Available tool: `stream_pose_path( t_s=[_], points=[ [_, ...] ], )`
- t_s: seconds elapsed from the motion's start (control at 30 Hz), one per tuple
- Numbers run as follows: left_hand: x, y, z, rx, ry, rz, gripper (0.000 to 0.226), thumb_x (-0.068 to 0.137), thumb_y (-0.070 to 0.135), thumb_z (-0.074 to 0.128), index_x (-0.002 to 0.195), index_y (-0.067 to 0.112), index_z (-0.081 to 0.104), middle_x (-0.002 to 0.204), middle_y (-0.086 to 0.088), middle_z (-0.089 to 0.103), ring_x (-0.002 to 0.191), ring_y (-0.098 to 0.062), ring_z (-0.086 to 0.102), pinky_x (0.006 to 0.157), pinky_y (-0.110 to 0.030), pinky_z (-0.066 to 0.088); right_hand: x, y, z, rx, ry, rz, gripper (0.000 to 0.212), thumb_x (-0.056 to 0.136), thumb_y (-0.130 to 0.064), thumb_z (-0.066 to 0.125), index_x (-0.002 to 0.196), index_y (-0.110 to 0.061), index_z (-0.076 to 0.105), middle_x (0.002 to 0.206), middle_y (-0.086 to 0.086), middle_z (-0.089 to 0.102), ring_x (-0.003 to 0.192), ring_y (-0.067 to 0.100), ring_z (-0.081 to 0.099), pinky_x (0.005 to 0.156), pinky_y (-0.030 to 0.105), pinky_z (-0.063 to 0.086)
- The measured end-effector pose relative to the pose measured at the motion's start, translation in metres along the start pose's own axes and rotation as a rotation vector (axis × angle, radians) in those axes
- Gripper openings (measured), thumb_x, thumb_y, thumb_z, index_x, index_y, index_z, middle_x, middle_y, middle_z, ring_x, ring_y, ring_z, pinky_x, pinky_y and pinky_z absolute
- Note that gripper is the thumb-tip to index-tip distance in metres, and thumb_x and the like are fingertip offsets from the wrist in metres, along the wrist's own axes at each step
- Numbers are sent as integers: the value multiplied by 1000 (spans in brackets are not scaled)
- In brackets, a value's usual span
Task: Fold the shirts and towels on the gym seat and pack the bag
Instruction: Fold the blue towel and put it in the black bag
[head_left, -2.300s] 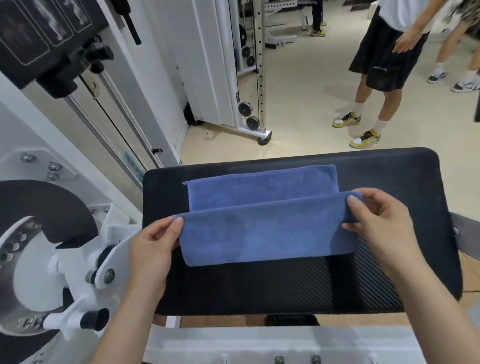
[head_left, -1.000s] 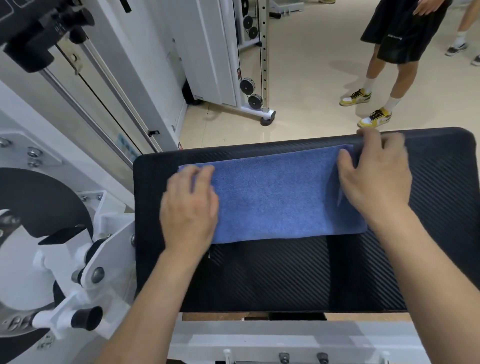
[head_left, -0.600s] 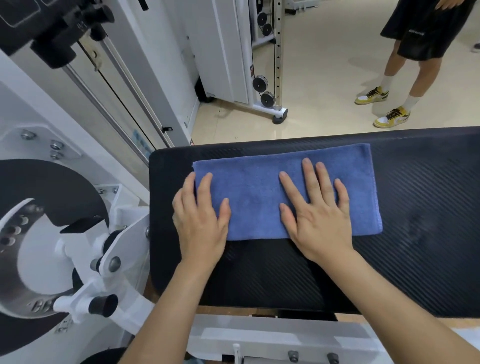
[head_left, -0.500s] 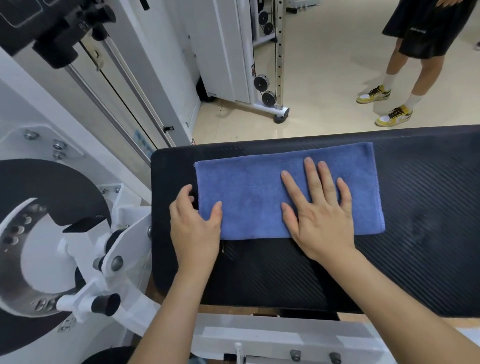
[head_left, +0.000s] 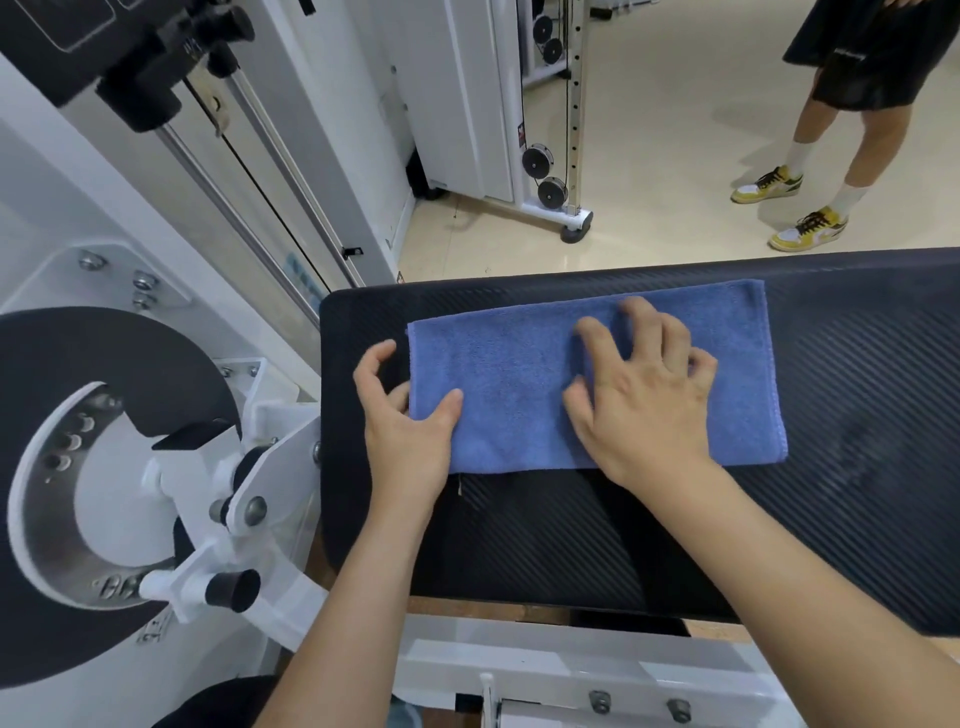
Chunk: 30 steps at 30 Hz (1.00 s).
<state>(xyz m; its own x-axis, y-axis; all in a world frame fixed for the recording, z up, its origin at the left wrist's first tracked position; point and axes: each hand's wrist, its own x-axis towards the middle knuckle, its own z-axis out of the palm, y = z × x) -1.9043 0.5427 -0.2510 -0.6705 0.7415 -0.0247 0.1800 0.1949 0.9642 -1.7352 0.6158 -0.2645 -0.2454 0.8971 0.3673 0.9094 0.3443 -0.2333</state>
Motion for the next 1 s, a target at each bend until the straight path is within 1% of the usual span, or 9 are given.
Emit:
stream_pose_path(
  t_s=[0.1, 0.27, 0.43, 0.53, 0.6, 0.67, 0.8, 0.87, 1.0],
  points=[
    [2, -5, -10, 132, 7, 203, 53, 86, 1, 63, 120, 40, 55, 111, 20, 61, 104, 11, 56, 89, -15, 48, -5, -17, 15, 14, 68, -183, 49, 90, -36, 50, 137, -21, 51, 151, 12, 39, 130, 30, 34, 88, 45, 35],
    [1, -13, -31, 295, 4, 330, 40, 91, 2, 60, 120, 29, 63, 113, 22, 54, 106, 11, 51, 91, -9, 42, -13, -27, 38, -75, -147, -238, 59, 98, -48, 30, 152, -26, 28, 161, 8, 17, 148, 25, 18, 108, 45, 20],
    [-21, 28, -22, 492, -111, 555, 55, 85, 13, 55, 140, 13, 48, 133, -1, 44, 114, 1, 44, 95, -3, 33, -5, -21, 14, 253, -243, -262, 56, 96, -42, 37, 151, -29, 29, 162, 2, 13, 149, 19, 8, 110, 36, 12],
    [-38, 55, -3, 591, -214, 672, 66, 78, 7, 58, 143, 11, 42, 139, -8, 41, 119, -11, 44, 92, -9, 35, -2, -15, -29, 941, -311, 117, 39, 100, -30, 49, 138, -26, 50, 148, -6, 42, 134, 7, 38, 110, 27, 28],
    [-49, 66, 18, 658, -283, 729, 69, 79, 5, 60, 144, 13, 40, 140, -8, 41, 116, -17, 49, 87, -23, 47, -1, -2, -57, 1367, -375, 458, 29, 100, -35, 47, 121, -24, 64, 114, -6, 64, 95, 9, 61, 89, 29, 48],
    [-61, 70, 46, 765, -356, 795, 66, 79, 8, 62, 142, 16, 43, 142, -9, 42, 112, -24, 54, 76, -34, 55, -3, 18, -74, 1550, -432, 617, 34, 98, -43, 47, 112, -21, 68, 94, 3, 67, 80, 14, 63, 77, 32, 51],
    [-80, 58, 98, 950, -548, 885, 59, 76, 10, 70, 132, 17, 52, 145, -14, 42, 104, -27, 53, 60, -32, 48, 1, 55, -76, 1369, -341, 660, 22, 91, -35, 62, 93, -15, 71, 77, 3, 65, 71, 15, 62, 68, 31, 49],
    [-83, 50, 110, 940, -607, 949, 49, 73, 6, 72, 120, 15, 60, 130, -10, 53, 90, -23, 52, 51, -27, 37, 7, 65, -70, 1179, -279, 664, 19, 89, -27, 66, 87, -9, 70, 71, 4, 61, 62, 13, 56, 62, 31, 47],
    [-83, 31, 112, 841, -613, 1087, 49, 77, 2, 65, 123, 17, 57, 127, -12, 55, 91, -24, 51, 62, -33, 45, 16, 73, -58, 882, -226, 557, 13, 84, -20, 68, 82, -7, 69, 73, 4, 68, 62, 11, 57, 62, 29, 48]
  ],
)
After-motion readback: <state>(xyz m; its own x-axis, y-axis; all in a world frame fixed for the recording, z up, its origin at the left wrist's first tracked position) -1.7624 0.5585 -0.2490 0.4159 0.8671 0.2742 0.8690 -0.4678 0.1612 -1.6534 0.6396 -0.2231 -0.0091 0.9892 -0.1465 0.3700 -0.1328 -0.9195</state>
